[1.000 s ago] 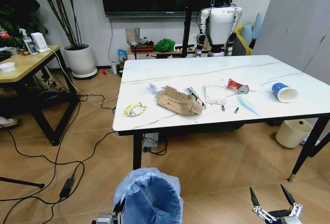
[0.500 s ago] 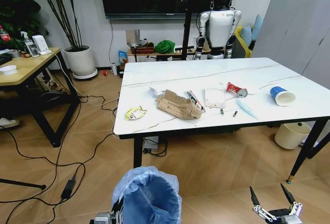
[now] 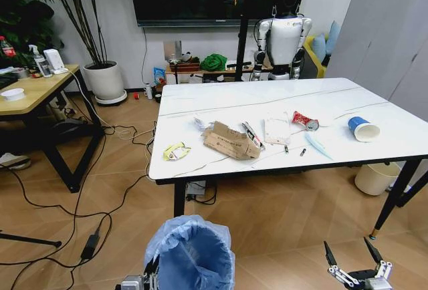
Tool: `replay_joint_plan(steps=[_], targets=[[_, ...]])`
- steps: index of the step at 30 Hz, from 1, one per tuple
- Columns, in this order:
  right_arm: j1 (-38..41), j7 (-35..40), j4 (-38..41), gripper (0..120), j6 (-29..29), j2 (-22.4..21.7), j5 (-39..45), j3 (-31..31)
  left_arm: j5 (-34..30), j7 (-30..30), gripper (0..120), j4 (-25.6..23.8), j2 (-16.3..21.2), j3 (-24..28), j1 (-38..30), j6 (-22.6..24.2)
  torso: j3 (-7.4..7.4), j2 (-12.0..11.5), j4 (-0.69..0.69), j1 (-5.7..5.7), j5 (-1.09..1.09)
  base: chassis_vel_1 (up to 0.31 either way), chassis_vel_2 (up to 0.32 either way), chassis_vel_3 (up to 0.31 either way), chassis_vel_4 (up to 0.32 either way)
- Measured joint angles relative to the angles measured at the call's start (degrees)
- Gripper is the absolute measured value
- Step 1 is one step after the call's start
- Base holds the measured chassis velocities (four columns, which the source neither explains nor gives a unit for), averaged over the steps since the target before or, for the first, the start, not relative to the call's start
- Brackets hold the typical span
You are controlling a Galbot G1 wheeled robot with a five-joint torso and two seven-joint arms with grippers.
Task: Pick up the trash bin and place the trash from the table into it.
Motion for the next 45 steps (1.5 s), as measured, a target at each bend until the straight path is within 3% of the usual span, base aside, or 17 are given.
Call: replay_joint_plan(steps=[45], targets=[[0.1,0.1,0.3,100,-0.2,-0.4,0.3,-0.1,-0.7,0.1,0,-0.3,-0.4,0.6,0.1,0.1,5.94,12.4,0.0,6.48,0.0,0.0,0.0,0.0,0.0]])
